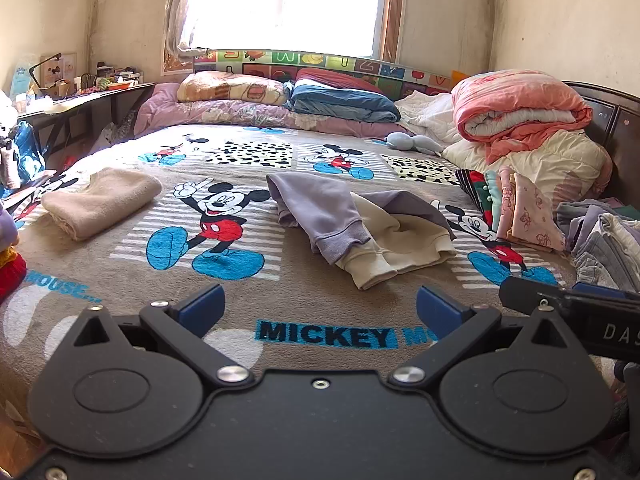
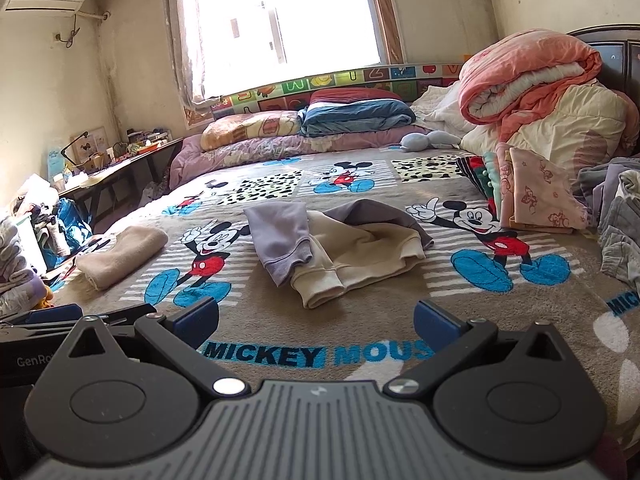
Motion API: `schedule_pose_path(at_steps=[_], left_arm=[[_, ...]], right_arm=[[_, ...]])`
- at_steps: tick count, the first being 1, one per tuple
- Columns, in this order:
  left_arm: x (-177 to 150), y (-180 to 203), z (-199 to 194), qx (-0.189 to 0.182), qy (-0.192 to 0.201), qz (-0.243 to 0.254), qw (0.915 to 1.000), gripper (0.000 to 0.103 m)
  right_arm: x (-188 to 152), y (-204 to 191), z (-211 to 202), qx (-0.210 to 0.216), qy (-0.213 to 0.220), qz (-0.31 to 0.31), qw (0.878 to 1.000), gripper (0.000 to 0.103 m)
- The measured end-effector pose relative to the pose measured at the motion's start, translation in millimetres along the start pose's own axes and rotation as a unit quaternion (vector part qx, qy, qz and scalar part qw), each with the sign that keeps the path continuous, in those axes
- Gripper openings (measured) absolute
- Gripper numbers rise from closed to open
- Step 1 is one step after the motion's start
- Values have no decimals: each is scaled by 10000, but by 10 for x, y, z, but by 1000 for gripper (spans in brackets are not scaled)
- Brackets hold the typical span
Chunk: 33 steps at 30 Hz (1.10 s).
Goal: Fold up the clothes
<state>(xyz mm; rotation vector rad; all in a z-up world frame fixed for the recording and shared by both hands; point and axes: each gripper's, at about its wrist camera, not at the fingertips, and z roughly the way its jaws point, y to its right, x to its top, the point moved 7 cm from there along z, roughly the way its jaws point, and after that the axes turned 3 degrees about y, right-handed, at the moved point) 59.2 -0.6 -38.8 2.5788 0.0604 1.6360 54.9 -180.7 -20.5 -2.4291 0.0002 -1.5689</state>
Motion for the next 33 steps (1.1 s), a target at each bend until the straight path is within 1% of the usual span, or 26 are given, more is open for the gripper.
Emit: schedule_pose_path(at_steps=[12, 14, 19, 23, 26, 30, 33], left_arm=[[-20, 7, 35, -1, -18, 24, 10000, 103], [-27, 12, 48, -10, -20, 30, 10000, 103], [-50, 22, 83, -121, 69, 23, 9999, 103], [-79, 13, 149, -276, 104, -123, 9995, 103], [-124, -4, 225, -374, 130, -236, 9989, 103], [-189, -20, 345, -335, 150, -308, 9989, 103], [-224, -53, 423, -240, 278, -423, 9984, 103]], right_arm=[[-13, -3, 25, 87, -8, 44, 10000, 103], [-29, -12, 39, 283, -17, 94, 9996, 103], [-62, 8, 77, 403, 37, 204, 9990, 103], [-95, 65, 124, 419, 68, 326, 9986, 103], [-121, 140, 161, 417, 191, 459, 9979, 103], [-192, 254, 261, 473, 277, 668, 9963, 103], [-272, 320, 365, 440, 258, 698, 9963, 103]])
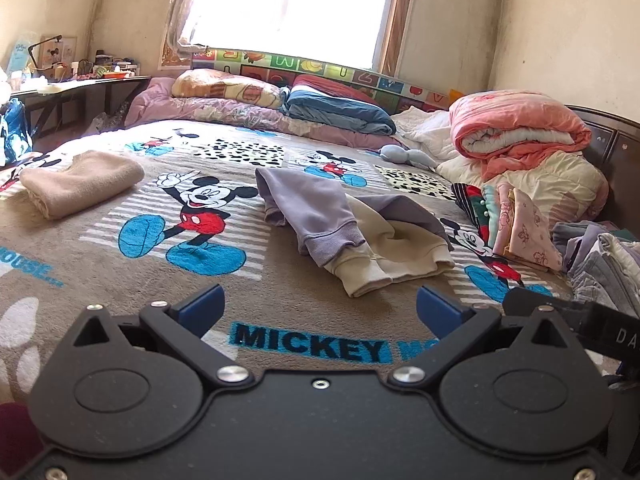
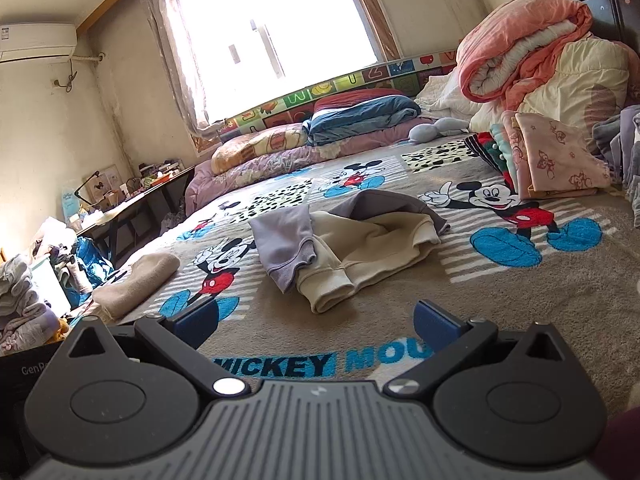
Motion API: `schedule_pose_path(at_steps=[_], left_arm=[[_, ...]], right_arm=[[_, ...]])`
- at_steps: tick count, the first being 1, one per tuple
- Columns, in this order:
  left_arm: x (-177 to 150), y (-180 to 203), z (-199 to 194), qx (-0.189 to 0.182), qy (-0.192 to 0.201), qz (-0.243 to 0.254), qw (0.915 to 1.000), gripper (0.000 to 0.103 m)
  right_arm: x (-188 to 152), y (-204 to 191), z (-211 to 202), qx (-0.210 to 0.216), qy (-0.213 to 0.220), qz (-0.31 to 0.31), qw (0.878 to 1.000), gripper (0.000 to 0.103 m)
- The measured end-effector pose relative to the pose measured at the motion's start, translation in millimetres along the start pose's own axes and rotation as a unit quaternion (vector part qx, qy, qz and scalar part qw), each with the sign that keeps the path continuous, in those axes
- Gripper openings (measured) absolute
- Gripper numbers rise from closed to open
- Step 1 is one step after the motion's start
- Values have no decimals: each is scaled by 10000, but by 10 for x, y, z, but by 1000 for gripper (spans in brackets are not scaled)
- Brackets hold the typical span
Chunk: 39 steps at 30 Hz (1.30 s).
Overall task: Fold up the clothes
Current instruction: 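Move the left tool to the lavender sleeve cuff and close on it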
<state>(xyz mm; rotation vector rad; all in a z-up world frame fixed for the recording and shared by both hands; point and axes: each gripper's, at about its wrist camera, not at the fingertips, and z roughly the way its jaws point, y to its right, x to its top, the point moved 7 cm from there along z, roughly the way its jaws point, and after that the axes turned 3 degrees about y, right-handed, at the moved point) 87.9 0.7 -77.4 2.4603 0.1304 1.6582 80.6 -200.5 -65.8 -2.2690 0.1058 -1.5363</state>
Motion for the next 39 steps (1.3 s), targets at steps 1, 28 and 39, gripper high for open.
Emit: schedule_pose_path(at_steps=[1, 28, 39], left_arm=[[-12, -10, 24, -42, 38, -82, 10000, 103], [-230, -62, 1249, -232, -1048, -386, 9935, 95], [-140, 343, 1883, -369, -1149, -332, 9921, 89]], right_arm=[[-26, 21, 29, 20, 19, -2, 10000, 103], [-248, 651, 1329, 857, -222, 409, 9952, 103], [29, 1348, 1816, 455, -16, 1224, 9914, 102]])
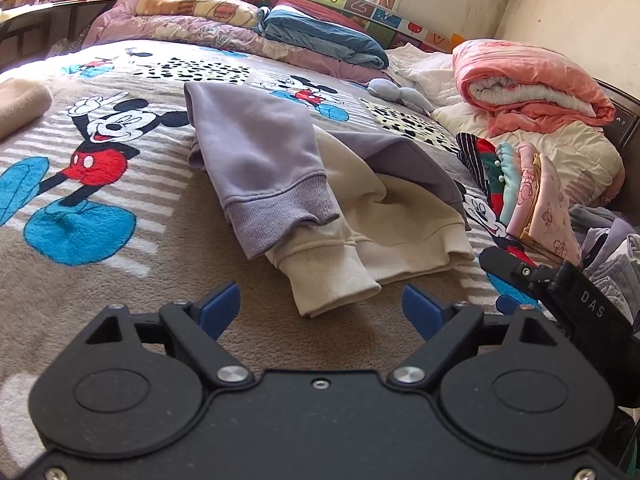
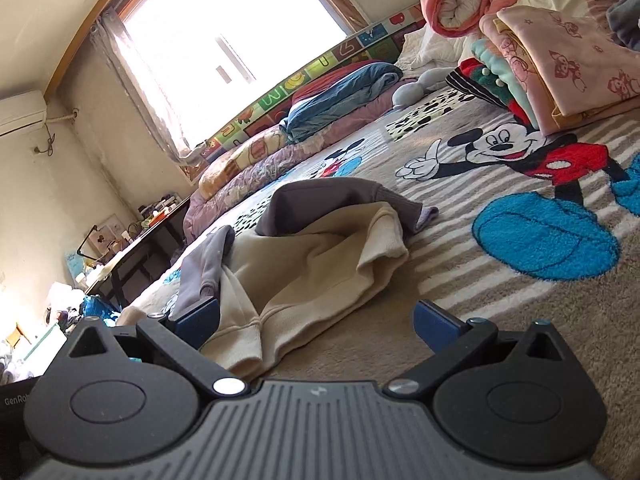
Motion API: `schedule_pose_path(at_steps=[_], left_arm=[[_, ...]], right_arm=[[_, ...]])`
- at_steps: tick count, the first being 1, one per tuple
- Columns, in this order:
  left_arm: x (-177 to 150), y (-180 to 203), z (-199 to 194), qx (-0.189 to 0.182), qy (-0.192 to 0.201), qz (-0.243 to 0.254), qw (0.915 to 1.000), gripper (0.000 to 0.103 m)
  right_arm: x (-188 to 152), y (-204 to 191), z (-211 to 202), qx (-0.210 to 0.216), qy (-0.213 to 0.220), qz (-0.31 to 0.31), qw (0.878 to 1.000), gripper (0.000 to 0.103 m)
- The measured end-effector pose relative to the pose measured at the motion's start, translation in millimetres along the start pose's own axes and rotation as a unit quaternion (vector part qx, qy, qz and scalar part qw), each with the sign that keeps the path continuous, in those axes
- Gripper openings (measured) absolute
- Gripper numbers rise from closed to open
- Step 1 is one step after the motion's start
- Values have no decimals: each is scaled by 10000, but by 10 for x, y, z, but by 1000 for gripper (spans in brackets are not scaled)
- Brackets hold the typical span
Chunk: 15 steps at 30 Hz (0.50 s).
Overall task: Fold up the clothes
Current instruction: 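Move the left tool to the lavender sleeve cuff and close on it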
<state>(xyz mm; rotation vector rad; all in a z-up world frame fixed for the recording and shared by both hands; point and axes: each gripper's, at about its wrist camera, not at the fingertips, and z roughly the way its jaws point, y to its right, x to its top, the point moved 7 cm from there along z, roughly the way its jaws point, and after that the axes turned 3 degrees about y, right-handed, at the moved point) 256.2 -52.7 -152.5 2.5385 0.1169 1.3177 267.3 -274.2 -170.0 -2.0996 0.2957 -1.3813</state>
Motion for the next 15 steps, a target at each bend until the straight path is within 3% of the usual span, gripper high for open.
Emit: schedule_pose_path(at_steps=[4, 9, 11, 15], left_arm=[[4, 2, 218, 134, -107, -66, 9998, 84], [-4, -58, 430, 202, -221, -250, 9992, 81], [17, -88, 495, 205, -243, -358, 9989, 79], [133, -182, 550, 275, -190, -577, 9978, 79]], right_arm=[[120, 209, 186, -74, -52, 319, 9995, 98], [188, 298, 451, 24, -232, 401, 9989, 84], [198, 353, 557, -4, -301, 519, 9982, 74], [204, 455, 747, -81, -479, 722, 9962, 69]])
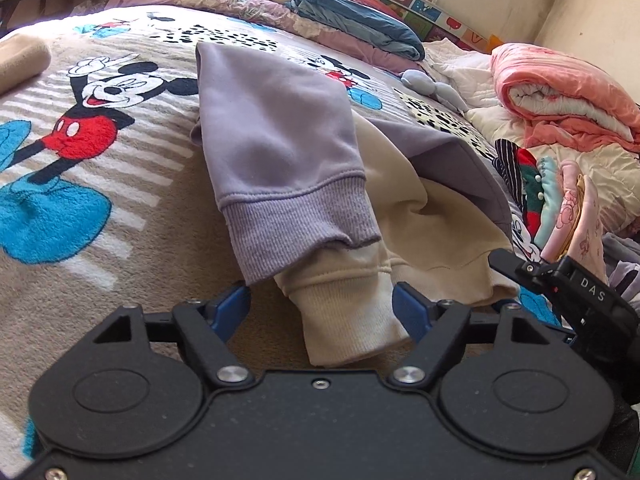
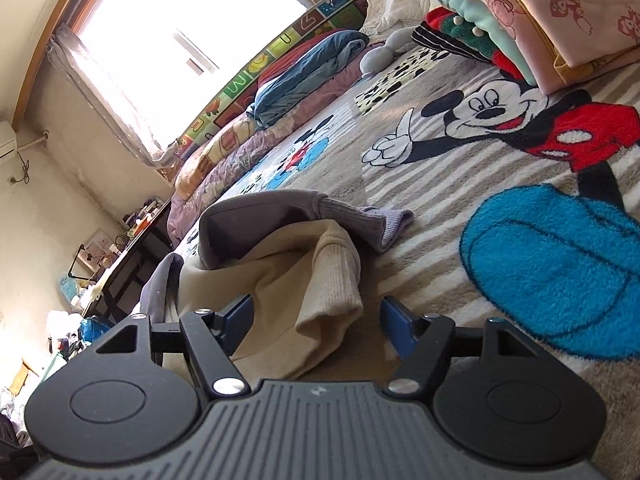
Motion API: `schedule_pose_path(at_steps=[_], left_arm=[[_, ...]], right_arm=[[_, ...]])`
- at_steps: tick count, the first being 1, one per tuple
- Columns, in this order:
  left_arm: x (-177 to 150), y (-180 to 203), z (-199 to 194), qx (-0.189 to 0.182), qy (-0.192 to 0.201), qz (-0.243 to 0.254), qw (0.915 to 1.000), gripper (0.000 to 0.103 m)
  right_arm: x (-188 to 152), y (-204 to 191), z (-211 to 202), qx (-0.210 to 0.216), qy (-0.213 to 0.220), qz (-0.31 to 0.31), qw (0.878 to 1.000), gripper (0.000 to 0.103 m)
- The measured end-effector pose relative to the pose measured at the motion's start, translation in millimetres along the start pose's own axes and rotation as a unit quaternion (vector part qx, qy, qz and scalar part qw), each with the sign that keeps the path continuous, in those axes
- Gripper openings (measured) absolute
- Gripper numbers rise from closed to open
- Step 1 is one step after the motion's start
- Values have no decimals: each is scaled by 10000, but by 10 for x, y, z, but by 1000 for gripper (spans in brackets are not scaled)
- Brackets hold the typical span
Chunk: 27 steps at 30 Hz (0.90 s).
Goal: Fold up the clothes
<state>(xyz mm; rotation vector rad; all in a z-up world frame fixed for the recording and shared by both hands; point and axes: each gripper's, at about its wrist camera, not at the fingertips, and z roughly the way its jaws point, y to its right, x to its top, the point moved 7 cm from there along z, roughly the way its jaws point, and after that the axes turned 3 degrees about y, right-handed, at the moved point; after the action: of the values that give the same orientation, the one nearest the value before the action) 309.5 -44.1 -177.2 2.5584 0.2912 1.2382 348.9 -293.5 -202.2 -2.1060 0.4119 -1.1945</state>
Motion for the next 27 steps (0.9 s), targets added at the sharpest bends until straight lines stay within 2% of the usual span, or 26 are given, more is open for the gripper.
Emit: schedule_pose_path(at_steps=[2, 5, 6, 8, 11, 13, 16, 20, 21, 22, 23, 24, 25, 26, 27], left_arm=[[101, -80, -28, 23, 116, -108, 9999, 79], [282, -212, -51, -41, 183, -274, 9994, 79], [341, -236, -52, -36, 225, -276, 9994, 80], [460, -280, -54, -20, 309, -271, 9992, 81], [630, -336, -52, 15, 431, -259, 9987, 81], [706, -353, -25, -12, 446, -253, 9987, 82], [713, -365, 73, -11, 358, -201, 9992, 83], [623, -364, 208, -87, 224, -256, 9994, 82], [606, -360, 234, -98, 221, -254, 9994, 79], [602, -351, 246, -178, 239, -251, 9992, 65], [598, -341, 257, -262, 260, -249, 9990, 41], [596, -332, 255, -274, 286, -245, 9989, 35], [595, -331, 235, -241, 355, -197, 9989, 31], [596, -330, 215, -206, 426, -146, 9988, 21], [598, -340, 177, -213, 481, -143, 9985, 19]], right_arm=[[50, -7, 5, -61, 42, -69, 9999, 69], [210, -92, -73, -87, 377, -408, 9984, 70], [287, -125, -105, -99, 541, -578, 9968, 71], [433, -202, -134, -94, 821, -933, 9922, 83], [561, -346, -31, -1, 896, -1510, 9845, 85], [525, -475, 107, 171, 636, -1935, 9789, 86], [452, -646, 259, 141, 513, -2683, 9619, 86], [483, -724, 396, 300, 472, -2637, 9630, 82], [490, -741, 418, 332, 468, -2643, 9627, 81], [501, -763, 446, 378, 468, -2689, 9613, 76], [486, -771, 471, 418, 412, -2737, 9600, 66], [471, -779, 496, 458, 354, -2784, 9587, 58], [456, -786, 520, 498, 297, -2832, 9573, 42], [432, -768, 550, 498, 222, -2827, 9577, 29], [418, -738, 558, 487, 220, -2811, 9582, 24]])
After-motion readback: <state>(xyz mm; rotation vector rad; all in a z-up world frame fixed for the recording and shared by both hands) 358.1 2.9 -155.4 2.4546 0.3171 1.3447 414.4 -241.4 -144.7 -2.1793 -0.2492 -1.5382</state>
